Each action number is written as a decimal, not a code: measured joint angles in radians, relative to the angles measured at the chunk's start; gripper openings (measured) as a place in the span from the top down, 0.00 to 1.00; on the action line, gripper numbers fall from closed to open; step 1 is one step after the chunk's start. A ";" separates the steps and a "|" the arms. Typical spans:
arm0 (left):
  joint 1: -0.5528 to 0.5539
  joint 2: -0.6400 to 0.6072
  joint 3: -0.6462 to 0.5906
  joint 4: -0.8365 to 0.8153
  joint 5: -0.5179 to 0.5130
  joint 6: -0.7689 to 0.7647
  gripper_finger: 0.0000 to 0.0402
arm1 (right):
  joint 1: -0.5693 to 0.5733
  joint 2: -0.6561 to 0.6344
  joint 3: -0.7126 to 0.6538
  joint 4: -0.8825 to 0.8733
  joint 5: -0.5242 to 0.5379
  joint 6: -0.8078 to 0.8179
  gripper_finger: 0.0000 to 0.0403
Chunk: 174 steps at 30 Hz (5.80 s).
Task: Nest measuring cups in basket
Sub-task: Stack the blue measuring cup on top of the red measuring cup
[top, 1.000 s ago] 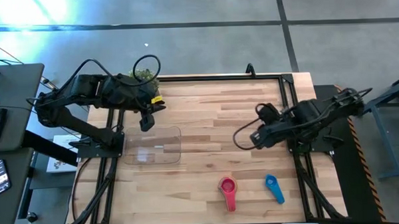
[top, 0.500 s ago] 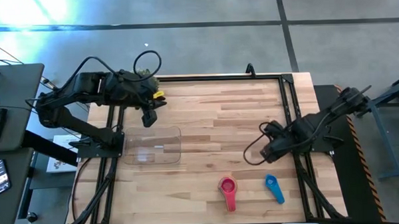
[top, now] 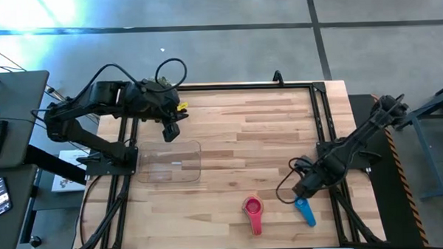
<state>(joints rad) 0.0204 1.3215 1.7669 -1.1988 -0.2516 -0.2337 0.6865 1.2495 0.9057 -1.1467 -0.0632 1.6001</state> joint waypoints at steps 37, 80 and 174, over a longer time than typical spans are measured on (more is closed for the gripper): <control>0.000 0.027 0.000 0.000 -0.003 -0.002 0.83 | 0.113 0.191 -0.221 0.438 -0.065 0.157 0.72; 0.000 -0.022 0.000 -0.062 0.003 0.090 0.83 | 0.055 0.189 0.077 0.415 0.232 0.489 1.00; 0.000 -0.258 0.000 -0.174 0.005 0.141 0.83 | -0.165 0.584 0.510 0.290 0.009 0.146 1.00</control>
<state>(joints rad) 0.0202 1.0637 1.7664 -1.3731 -0.2462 -0.0929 0.5217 1.8332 1.4158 -0.8565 -0.0537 1.7462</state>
